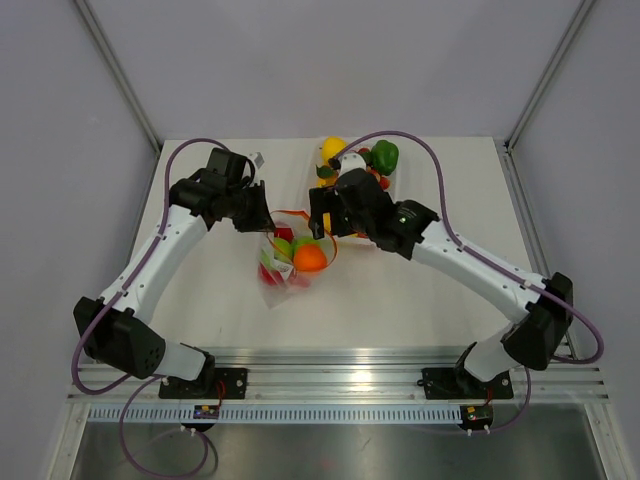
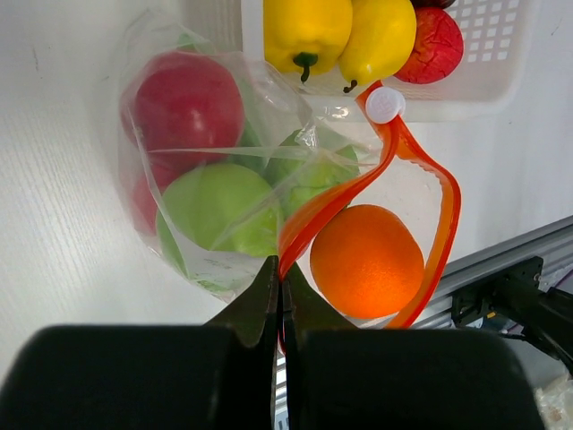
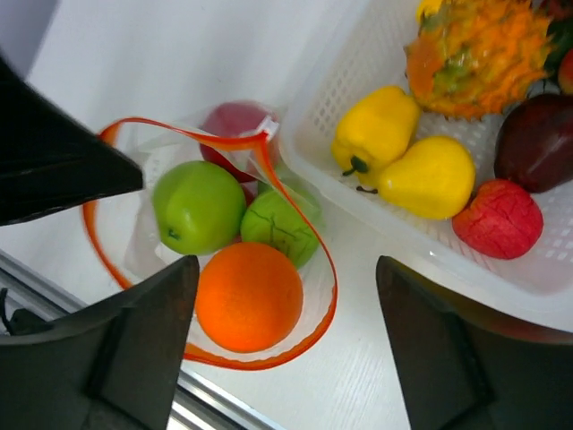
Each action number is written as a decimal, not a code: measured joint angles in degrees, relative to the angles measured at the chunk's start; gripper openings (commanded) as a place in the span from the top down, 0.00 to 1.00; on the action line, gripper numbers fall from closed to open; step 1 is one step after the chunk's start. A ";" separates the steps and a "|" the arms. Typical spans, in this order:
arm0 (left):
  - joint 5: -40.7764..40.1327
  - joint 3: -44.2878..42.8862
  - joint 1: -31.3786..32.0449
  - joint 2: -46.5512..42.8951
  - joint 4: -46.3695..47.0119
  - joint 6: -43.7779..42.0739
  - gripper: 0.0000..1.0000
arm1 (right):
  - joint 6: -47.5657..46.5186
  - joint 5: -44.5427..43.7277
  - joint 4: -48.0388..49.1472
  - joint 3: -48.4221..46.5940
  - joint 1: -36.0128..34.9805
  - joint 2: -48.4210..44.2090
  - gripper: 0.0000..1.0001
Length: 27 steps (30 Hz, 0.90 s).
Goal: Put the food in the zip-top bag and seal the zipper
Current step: Place the fake fruit in the zipper food storage bag, then adjust the zipper food storage bag at the center of the board.
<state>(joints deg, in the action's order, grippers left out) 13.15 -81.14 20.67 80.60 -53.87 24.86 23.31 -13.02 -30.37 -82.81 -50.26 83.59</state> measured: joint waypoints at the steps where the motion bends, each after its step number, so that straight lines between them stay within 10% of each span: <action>1: 0.26 0.00 0.00 0.00 0.00 -0.35 1.00 | -0.52 0.24 -0.72 -0.61 0.50 1.81 0.08; 4: 0.74 -0.02 0.00 0.00 -0.02 -1.20 1.00 | -1.90 0.83 -2.69 -2.58 2.45 7.63 0.12; 17: 1.75 -0.13 0.00 -0.04 0.04 -2.51 1.00 | -4.17 13.92 -1.16 -3.26 7.76 12.87 1.00; 27: 7.39 -0.61 0.09 -0.11 1.53 -4.59 0.75 | -1.64 17.27 0.87 -1.73 7.76 10.03 1.00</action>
<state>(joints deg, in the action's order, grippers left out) 20.53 -81.76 20.75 80.49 -52.34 20.27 21.67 4.25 -29.50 -84.53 -42.50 93.62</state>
